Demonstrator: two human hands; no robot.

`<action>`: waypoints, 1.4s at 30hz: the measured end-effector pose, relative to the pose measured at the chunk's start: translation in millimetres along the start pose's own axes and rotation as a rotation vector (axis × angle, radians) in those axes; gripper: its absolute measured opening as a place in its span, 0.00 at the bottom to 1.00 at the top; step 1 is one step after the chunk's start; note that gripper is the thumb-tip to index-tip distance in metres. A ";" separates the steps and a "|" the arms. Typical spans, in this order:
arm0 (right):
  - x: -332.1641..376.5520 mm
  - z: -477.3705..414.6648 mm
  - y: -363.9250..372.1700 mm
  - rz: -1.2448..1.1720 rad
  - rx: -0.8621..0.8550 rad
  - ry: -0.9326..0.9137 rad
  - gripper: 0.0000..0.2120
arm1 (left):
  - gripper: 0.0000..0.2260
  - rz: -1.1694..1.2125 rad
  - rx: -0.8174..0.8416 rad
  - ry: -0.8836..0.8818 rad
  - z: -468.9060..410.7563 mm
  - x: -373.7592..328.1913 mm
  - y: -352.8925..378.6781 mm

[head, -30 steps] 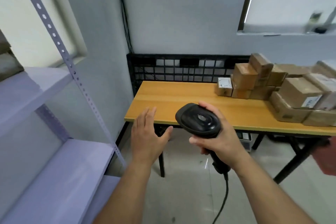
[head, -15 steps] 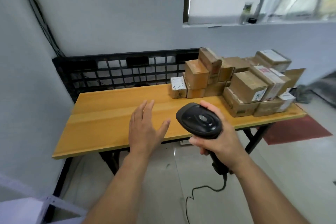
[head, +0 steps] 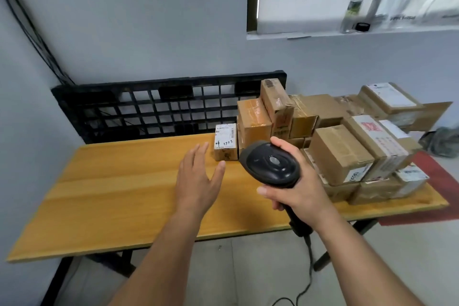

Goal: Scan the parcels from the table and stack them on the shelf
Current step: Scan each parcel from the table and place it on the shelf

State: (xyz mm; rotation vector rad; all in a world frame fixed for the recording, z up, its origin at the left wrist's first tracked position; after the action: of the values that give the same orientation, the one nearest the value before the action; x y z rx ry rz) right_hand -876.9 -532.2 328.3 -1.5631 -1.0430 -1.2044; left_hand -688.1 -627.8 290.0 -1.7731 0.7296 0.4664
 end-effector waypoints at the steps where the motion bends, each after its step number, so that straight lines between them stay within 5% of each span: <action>1: -4.7 -9.2 -4.0 0.001 0.010 0.001 0.42 | 0.27 -0.004 0.008 -0.025 -4.8 0.1 8.4; 24: -93.2 -158.9 2.2 -0.023 0.014 0.216 0.43 | 0.27 -0.035 0.390 -0.416 -148.8 88.9 157.5; 31: -107.1 -172.1 6.9 -0.028 -0.013 0.263 0.44 | 0.16 0.237 0.388 -0.492 -159.7 88.7 180.2; 42: -107.1 -169.1 3.4 -0.042 -0.014 0.271 0.44 | 0.15 0.540 0.347 -0.742 -147.4 93.7 175.5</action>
State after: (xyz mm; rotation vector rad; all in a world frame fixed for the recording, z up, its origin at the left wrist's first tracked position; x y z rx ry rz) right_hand -933.4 -706.3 247.4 -1.3481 -0.8949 -1.4098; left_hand -745.4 -825.8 152.9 -0.9437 0.6822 1.2006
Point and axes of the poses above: each hand's wrist, its own z-axis away from the middle knuckle, its own y-axis out of the palm, x = y × z, the point moved 6 cm from there along -z, towards the middle knuckle, and after that the axes turned 7 degrees about -x, right-handed, at the moved point
